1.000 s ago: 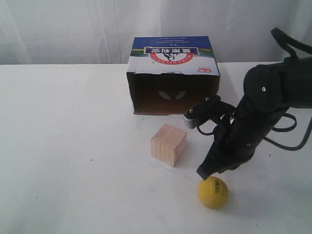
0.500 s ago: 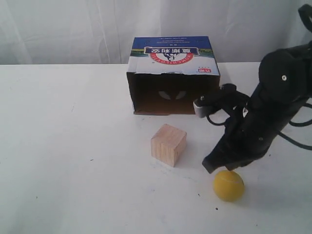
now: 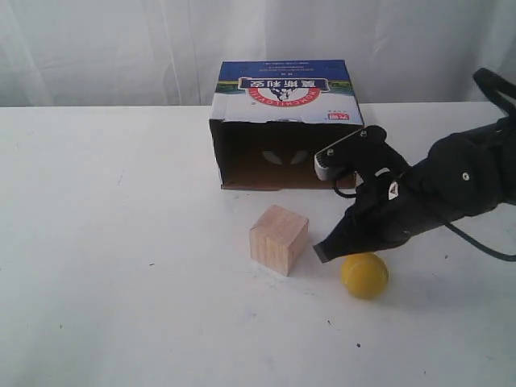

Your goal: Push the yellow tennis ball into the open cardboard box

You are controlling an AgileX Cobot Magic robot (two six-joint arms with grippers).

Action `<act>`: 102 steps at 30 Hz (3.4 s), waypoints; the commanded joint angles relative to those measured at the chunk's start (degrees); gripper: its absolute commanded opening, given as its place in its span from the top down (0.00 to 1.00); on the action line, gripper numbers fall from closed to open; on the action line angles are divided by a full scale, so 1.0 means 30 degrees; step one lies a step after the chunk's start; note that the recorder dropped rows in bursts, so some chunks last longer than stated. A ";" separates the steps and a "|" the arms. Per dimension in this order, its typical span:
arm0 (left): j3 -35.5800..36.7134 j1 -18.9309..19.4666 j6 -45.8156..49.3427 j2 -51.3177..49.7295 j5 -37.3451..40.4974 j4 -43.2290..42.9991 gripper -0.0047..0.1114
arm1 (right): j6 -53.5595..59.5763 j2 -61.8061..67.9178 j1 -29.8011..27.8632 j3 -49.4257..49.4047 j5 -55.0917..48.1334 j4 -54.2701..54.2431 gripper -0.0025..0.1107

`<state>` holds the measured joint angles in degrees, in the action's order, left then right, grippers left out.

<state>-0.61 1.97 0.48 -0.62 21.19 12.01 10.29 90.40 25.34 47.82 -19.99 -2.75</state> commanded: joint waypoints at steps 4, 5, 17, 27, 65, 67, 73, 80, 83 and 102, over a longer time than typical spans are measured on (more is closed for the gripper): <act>0.0158 -0.0121 -0.0162 -0.0026 0.0788 0.0165 0.96 | -0.1395 0.0553 0.0070 0.0033 0.0677 -0.0037 0.98; 0.0158 -0.0121 -0.0162 -0.0026 0.0788 0.0165 0.96 | -0.1395 0.1132 0.0070 0.0033 0.1400 -0.0037 0.98; 0.0158 -0.0121 -0.0162 -0.0026 0.0788 0.0165 0.96 | -0.1399 0.3058 -0.0240 0.0033 0.5219 0.0013 0.98; 0.0158 -0.0121 -0.0162 -0.0026 0.0788 0.0165 0.96 | -0.1538 0.3058 -0.1465 0.0033 0.7859 -0.0051 0.98; 0.0158 -0.0121 -0.0162 -0.0026 0.0788 0.0165 0.96 | -0.3043 0.7049 -0.0835 0.2791 1.0525 -0.0086 0.98; 0.0158 -0.0121 -0.0162 -0.0026 0.0788 0.0165 0.96 | -0.3012 0.7203 -0.0835 0.3106 1.1892 -0.0086 0.98; 0.0158 -0.0121 -0.0162 -0.0026 0.0788 0.0165 0.96 | -0.2951 0.6919 -0.0866 0.4123 1.3856 -0.0086 0.98; 0.0158 -0.0121 -0.0162 -0.0026 0.0788 0.0165 0.96 | -0.3037 0.4793 -0.0751 0.4054 0.7489 -0.0007 0.98; 0.0158 -0.0121 -0.0162 -0.0026 0.0788 0.0165 0.96 | -0.2219 0.4793 -0.0165 0.4089 0.5872 0.0071 0.98; 0.0158 -0.0121 -0.0162 -0.0026 0.0788 0.0165 0.96 | -0.2661 0.8235 0.0298 0.6794 0.5780 -0.0067 0.98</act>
<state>-0.61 1.97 0.48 -0.62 21.19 12.01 2.65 113.53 26.22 66.87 -4.78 -2.86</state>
